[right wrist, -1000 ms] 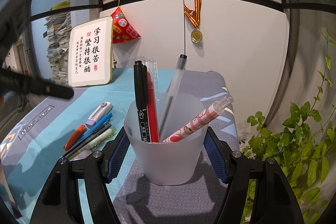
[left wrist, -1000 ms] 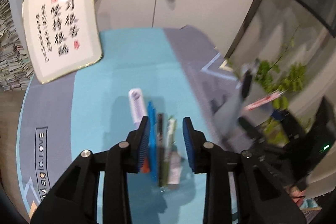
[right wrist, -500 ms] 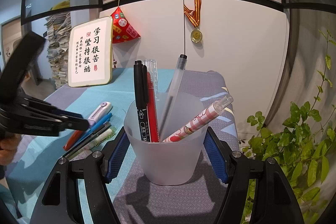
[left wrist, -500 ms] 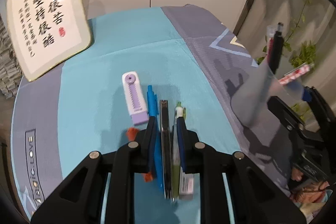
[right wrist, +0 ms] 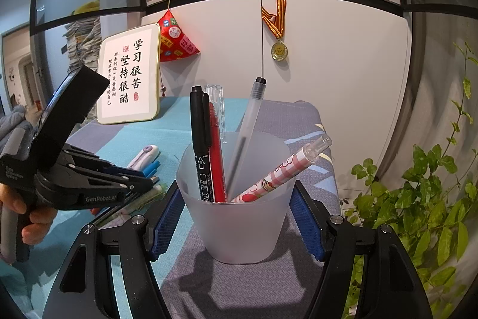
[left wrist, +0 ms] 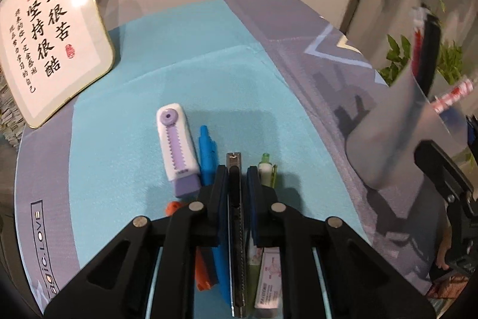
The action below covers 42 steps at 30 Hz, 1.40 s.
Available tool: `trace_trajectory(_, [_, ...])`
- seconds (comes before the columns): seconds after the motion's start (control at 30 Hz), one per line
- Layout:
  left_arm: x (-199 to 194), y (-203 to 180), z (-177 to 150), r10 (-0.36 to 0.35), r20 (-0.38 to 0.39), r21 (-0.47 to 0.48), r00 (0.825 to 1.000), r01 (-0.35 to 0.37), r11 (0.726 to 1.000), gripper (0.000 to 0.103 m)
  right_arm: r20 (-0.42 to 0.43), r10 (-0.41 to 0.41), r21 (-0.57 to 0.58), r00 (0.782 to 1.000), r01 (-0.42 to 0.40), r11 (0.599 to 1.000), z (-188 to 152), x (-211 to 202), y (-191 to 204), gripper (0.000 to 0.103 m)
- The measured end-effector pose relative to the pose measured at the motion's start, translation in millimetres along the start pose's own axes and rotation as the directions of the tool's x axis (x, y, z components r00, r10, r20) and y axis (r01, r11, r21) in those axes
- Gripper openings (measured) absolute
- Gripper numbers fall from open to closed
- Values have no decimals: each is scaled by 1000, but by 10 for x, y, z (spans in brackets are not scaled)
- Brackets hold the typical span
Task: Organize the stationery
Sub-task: 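Grasp the dark grey pen with the left gripper and lift it, then lower the dark grey pen into the frosted cup and open the left gripper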
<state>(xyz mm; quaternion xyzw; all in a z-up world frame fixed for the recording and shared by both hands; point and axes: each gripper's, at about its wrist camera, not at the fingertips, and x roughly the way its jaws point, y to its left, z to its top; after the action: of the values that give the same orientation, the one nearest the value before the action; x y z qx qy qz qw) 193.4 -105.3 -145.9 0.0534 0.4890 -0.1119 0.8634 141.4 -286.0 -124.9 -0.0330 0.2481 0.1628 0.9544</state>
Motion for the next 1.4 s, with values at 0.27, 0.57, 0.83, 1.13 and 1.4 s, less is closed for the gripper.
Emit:
trace_trajectory(0.27, [34, -26, -40, -38, -30, 3, 999, 38, 999, 12, 0, 0, -1, 1000, 0, 1000, 1, 0, -1, 71])
trace_trajectory(0.57, [112, -103, 51, -4, -28, 31, 1000, 5, 1000, 10, 0, 0, 0, 1000, 0, 1000, 1, -3, -1, 71])
trace_trajectory(0.83, [-336, 48, 32, -48, 52, -30, 998, 49, 998, 9, 0, 0, 0, 1000, 0, 1000, 0, -2, -2, 71])
trace_trajectory(1.13, [-1070, 169, -29, -82, 198, -56, 977, 95, 994, 9, 0, 0, 0, 1000, 0, 1000, 1, -3, -3, 71])
trace_trajectory(1.4, [-1589, -14, 149, -138, 330, -16, 934, 152, 988, 9, 0, 0, 0, 1000, 0, 1000, 1, -3, -2, 71])
